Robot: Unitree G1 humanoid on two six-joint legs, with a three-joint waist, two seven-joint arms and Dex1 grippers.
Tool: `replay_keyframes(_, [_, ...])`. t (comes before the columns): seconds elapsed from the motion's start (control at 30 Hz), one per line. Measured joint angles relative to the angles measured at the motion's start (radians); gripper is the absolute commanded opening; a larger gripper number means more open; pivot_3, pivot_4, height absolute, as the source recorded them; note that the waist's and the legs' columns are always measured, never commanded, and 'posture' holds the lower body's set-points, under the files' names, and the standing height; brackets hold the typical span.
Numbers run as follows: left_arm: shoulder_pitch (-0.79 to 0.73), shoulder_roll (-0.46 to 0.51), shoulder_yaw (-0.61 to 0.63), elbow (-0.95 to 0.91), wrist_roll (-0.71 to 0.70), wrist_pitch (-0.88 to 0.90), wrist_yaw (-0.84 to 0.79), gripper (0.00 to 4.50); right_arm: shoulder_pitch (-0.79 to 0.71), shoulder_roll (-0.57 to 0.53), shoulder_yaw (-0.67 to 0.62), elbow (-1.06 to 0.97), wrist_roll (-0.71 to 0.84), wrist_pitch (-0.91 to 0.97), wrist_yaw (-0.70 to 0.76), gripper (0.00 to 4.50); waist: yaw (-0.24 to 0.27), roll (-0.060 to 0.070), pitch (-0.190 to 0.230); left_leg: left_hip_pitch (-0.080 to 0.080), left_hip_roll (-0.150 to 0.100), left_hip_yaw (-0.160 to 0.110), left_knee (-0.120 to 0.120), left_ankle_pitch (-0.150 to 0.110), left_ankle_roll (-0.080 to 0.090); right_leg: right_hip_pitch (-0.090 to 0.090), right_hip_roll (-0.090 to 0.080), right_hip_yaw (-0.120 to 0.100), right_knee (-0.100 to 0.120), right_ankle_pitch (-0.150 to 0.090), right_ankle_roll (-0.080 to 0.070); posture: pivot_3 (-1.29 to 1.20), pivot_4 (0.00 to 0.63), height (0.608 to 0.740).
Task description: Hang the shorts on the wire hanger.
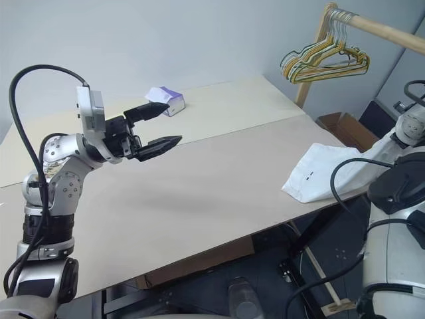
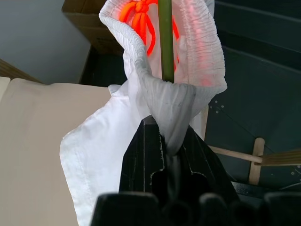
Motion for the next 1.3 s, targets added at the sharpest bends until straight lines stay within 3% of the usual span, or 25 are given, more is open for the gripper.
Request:
replay_keyframes(0.07, [0.0,0.0,0.0,0.0,0.0,0.0,0.001,4.46,0.0,-0.006,0.028,0.013,0.003,-0.007,0.005,0.0,0.0,0.0,0.0,0.0,0.0,0.0,0.0,0.0,0.0,0.0,0.0,0.0,0.0,-0.001,0.002,-0.19,0.0,0.74])
replay_keyframes(0.5, [0.006,-0.007,0.006,-0.012,-0.025,-0.002,-0.005,4.5,0.0,-0.008,0.186,0.033,0.003,-0.035,0.005,4.45,0.001,0.0,0.0,0.002,0.0,0.002,-0.002,0.0,0.0,0.0,0.0,0.003,0.0,-0.002,0.003,-0.18,0.0,0.74])
replay_keyframes(0.77, [0.007,-0.008,0.006,-0.017,-0.035,-0.024,-0.012,4.5,0.02,0.007,0.254,-0.002,-0.018,-0.061,-0.029,4.49,0.0,0.0,0.0,0.004,0.0,0.004,-0.003,0.0,0.0,0.0,0.001,0.006,0.001,-0.002,0.003,-0.19,0.0,0.74])
replay_keyframes(1.1, [0.008,-0.008,0.006,-0.016,-0.035,-0.027,-0.014,4.5,0.186,0.118,0.613,-0.34,-0.265,-0.181,-0.082,4.49,-0.001,0.0,0.0,0.011,-0.002,0.007,-0.004,0.0,0.0,0.001,0.003,0.016,0.003,-0.002,0.008,-0.18,0.0,0.74])
replay_keyframes(1.3, [0.042,0.015,0.019,-0.018,-0.034,-0.028,-0.012,4.5,0.214,0.12,0.775,-0.483,-0.383,-0.305,0.003,4.49,-0.002,0.0,0.0,0.012,-0.001,0.007,-0.004,0.0,0.0,0.001,0.004,0.017,0.002,-0.002,0.009,-0.16,0.0,0.74])
